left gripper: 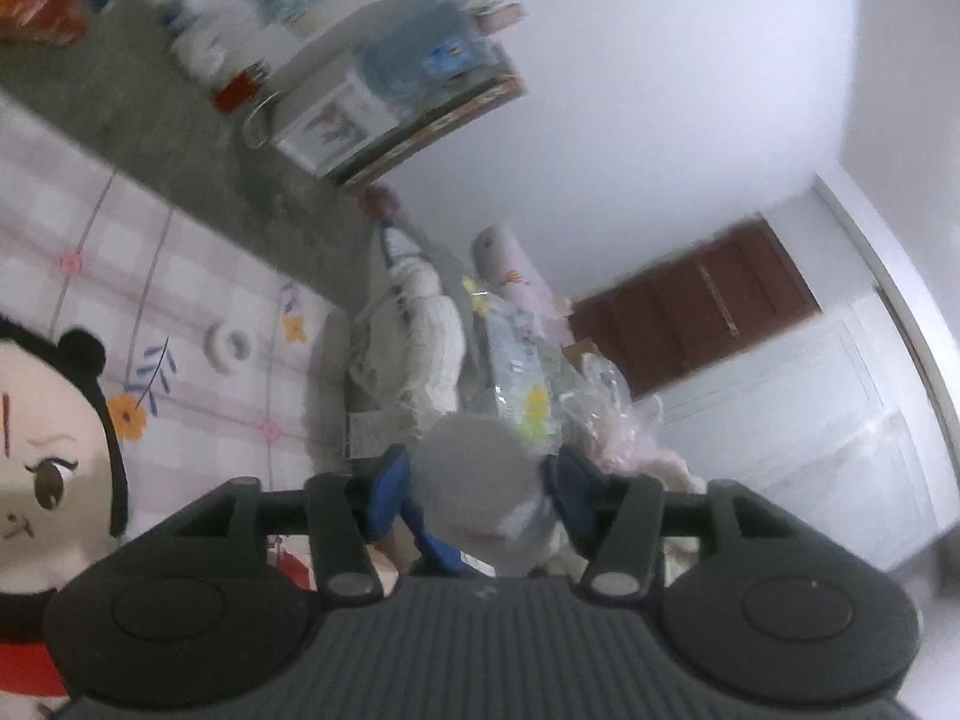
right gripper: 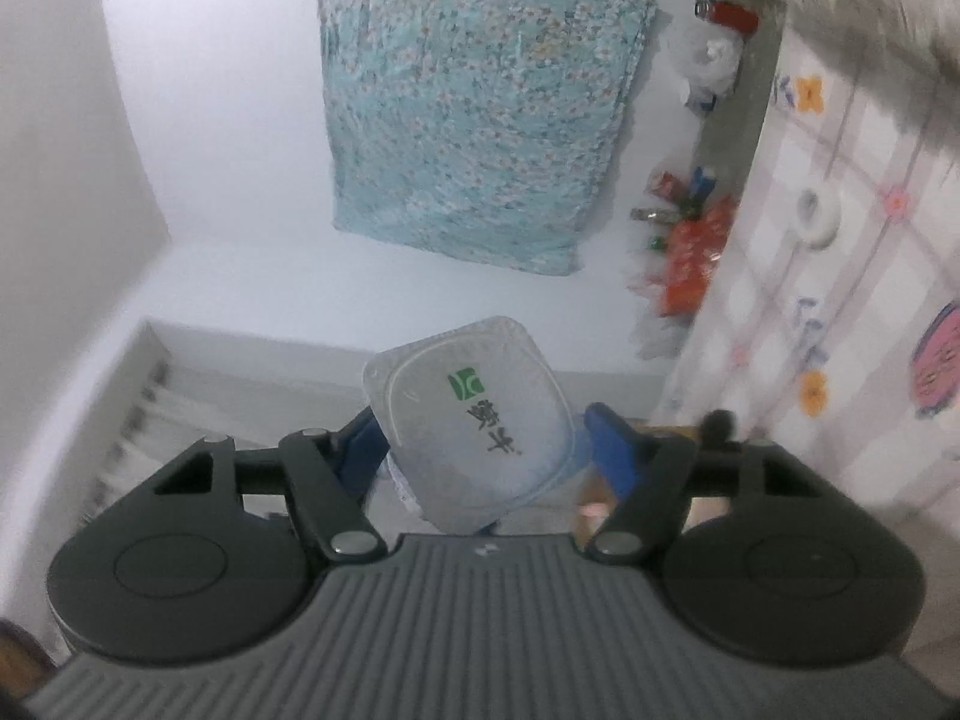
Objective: Organize soft objects
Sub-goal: 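Lift the yogurt cup with the right tool and carry it toward the box, then lower the yogurt cup into the box beside the pink pad with the right tool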
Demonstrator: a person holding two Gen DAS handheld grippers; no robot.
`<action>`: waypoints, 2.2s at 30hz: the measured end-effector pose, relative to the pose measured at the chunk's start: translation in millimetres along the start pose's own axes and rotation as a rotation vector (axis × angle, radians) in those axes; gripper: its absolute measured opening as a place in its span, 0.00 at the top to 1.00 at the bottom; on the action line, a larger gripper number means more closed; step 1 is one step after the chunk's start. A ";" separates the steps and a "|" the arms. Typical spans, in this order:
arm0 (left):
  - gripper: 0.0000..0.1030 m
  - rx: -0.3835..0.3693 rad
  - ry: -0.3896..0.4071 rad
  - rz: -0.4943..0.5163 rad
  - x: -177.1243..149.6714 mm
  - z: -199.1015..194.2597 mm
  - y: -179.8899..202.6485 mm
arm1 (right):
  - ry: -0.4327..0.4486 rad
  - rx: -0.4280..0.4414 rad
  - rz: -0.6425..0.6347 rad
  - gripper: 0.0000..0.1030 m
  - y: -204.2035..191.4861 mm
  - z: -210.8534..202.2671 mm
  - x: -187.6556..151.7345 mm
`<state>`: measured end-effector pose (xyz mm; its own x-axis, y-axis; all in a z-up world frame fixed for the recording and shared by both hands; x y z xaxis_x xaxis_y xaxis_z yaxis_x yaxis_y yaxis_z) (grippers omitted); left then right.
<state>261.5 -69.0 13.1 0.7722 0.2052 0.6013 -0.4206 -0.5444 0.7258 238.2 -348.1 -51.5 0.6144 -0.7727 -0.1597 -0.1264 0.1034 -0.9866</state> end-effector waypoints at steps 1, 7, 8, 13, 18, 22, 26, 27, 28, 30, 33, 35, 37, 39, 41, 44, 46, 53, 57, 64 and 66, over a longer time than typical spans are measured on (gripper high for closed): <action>0.33 -0.004 0.002 0.019 -2.2 -6.0 2.5 | -0.002 -0.035 -0.027 0.32 -3.2 -3.7 -2.1; 0.30 0.145 -0.056 0.250 -35.6 -36.2 17.9 | -0.067 -0.393 -0.294 0.33 -11.4 -7.8 -29.8; 0.30 0.166 -0.075 0.293 -43.6 -38.9 20.3 | -0.086 -0.450 -0.344 0.33 -10.0 -5.9 -36.7; 0.27 0.375 -0.187 0.590 -92.6 -48.7 29.6 | -0.209 -0.780 -0.663 0.33 4.1 17.9 -80.2; 0.28 0.489 -0.272 0.745 -134.6 -42.6 21.0 | -0.306 -0.952 -0.859 0.34 30.3 35.6 -107.7; 0.28 0.511 -0.318 0.805 -154.8 -33.9 12.0 | -0.352 -1.067 -0.885 0.33 57.8 41.9 -108.0; 0.28 0.508 -0.348 0.822 -165.3 -31.1 4.1 | -0.389 -1.106 -0.937 0.30 67.8 44.5 -112.5; 0.28 0.494 -0.355 0.818 -167.2 -30.3 3.2 | -0.393 -1.102 -0.933 0.30 66.7 45.6 -113.1; 0.28 0.483 -0.359 0.816 -170.3 -30.6 3.1 | -0.401 -1.088 -0.932 0.30 65.0 44.8 -114.2; 0.27 0.459 -0.368 0.828 -177.0 -29.8 4.0 | -0.427 -1.076 -0.931 0.29 62.1 42.6 -117.1; 0.27 0.434 -0.384 0.844 -184.0 -23.7 6.5 | -0.446 -1.045 -0.915 0.28 58.5 36.3 -119.4; 0.27 0.422 -0.396 0.858 -186.7 -15.0 9.0 | -0.445 -1.024 -0.885 0.27 57.8 31.1 -119.6; 0.27 0.422 -0.406 0.877 -189.0 -5.5 11.4 | -0.431 -0.978 -0.810 0.28 55.9 25.5 -115.9; 0.27 0.432 -0.411 0.899 -191.3 6.4 12.2 | -0.407 -0.917 -0.728 0.28 52.4 20.0 -109.8; 0.27 0.457 -0.427 0.913 -193.2 17.1 10.6 | -0.373 -0.869 -0.663 0.28 49.2 15.1 -102.3; 0.27 0.503 -0.457 0.924 -195.9 32.0 6.5 | -0.343 -0.831 -0.602 0.37 47.6 11.0 -93.3; 0.27 0.524 -0.471 0.907 -194.8 39.5 1.8 | -0.334 -0.825 -0.578 0.48 50.1 10.3 -89.7; 0.37 0.545 -0.463 0.867 -190.9 55.3 -6.8 | -0.335 -0.814 -0.509 0.69 63.8 7.6 -83.3; 0.37 0.548 -0.440 0.851 -192.2 53.9 -6.6 | -0.327 -0.819 -0.507 0.75 64.0 4.1 -83.4; 0.37 0.521 -0.413 0.799 -193.0 29.0 11.9 | -0.314 -0.840 -0.495 0.77 48.3 -5.8 -103.3; 0.37 0.517 -0.395 0.798 -191.9 13.5 22.8 | -0.313 -0.836 -0.502 0.77 36.4 -10.2 -116.3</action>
<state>110.1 -131.8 -90.2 0.4986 -0.6006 0.6250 -0.6955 -0.7075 -0.1251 154.2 -260.9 -68.5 0.9065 -0.3965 0.1454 -0.2279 -0.7491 -0.6221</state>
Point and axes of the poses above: each gripper's, at about its wrist camera, not at the fingertips, and z roughly the way its jaws point, y to its right, x to its top, the point moved 4 cm from there along z, roughly the way its jaws point, and after that the axes turned 15 degrees about z, right-handed, at the moved point
